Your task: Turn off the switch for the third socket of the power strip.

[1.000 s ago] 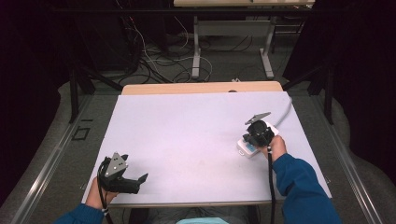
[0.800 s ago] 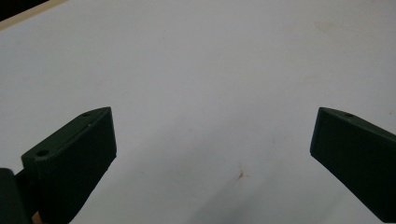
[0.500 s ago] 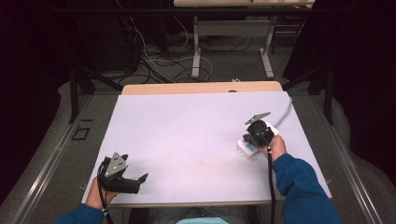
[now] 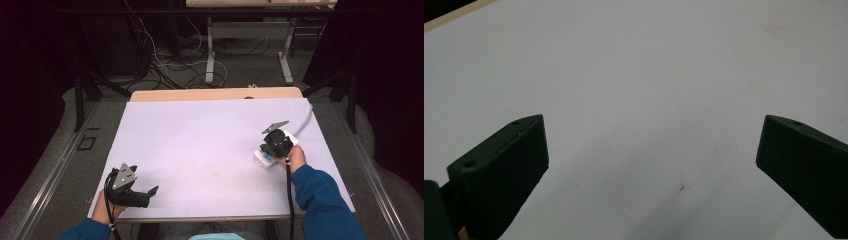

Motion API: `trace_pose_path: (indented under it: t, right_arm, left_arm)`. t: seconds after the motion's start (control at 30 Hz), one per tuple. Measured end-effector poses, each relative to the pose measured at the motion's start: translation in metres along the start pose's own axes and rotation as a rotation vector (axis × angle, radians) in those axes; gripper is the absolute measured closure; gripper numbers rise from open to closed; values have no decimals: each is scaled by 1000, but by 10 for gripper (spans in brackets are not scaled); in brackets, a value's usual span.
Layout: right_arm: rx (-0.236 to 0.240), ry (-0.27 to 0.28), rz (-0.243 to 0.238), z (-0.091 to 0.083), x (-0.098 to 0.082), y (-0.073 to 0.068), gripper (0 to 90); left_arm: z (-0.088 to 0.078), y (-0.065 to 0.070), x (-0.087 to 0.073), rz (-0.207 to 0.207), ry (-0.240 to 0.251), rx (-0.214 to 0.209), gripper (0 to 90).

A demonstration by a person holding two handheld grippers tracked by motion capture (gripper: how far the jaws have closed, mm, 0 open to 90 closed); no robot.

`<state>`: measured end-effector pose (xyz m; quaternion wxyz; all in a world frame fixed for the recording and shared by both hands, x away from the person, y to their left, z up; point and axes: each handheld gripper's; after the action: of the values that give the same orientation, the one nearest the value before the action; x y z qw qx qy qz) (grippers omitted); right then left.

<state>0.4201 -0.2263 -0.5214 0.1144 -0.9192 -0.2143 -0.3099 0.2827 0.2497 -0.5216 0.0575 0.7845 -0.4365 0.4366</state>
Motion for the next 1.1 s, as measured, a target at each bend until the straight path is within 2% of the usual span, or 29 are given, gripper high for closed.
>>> trace_pose_path:
  t: [0.33, 0.43, 0.5, 0.93, 1.0, 1.1]
  right_arm:
    - [5, -1, 4, 0, 0, 0, 900]
    - [12, 31, 2, 2, -1, 0, 900]
    - [1, 3, -2, 0, 0, 0, 900]
    - [-1, 3, -6, 0, 0, 1, 900]
    - [4, 8, 14, 0, -1, 0, 900]
    - [0, 7, 9, 0, -1, 2, 900]
  left_arm:
    - [0, 0, 0, 2, -1, 0, 2]
    - [0, 0, 0, -1, 2, 0, 2]
    - [0, 0, 0, -1, 3, 0, 2]
    - [0, 0, 0, -1, 3, 0, 2]
    - [0, 0, 0, -1, 3, -1, 2]
    - [0, 0, 0, -1, 2, -1, 2]
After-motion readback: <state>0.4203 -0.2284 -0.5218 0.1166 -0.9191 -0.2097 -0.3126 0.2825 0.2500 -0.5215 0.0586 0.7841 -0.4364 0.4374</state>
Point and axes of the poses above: each handheld gripper's, and its own axes: z roughly forward along the jaws, x roughly out of its top, y roughly to its right, and after that the axes turned 13 degrees about z, right-handed
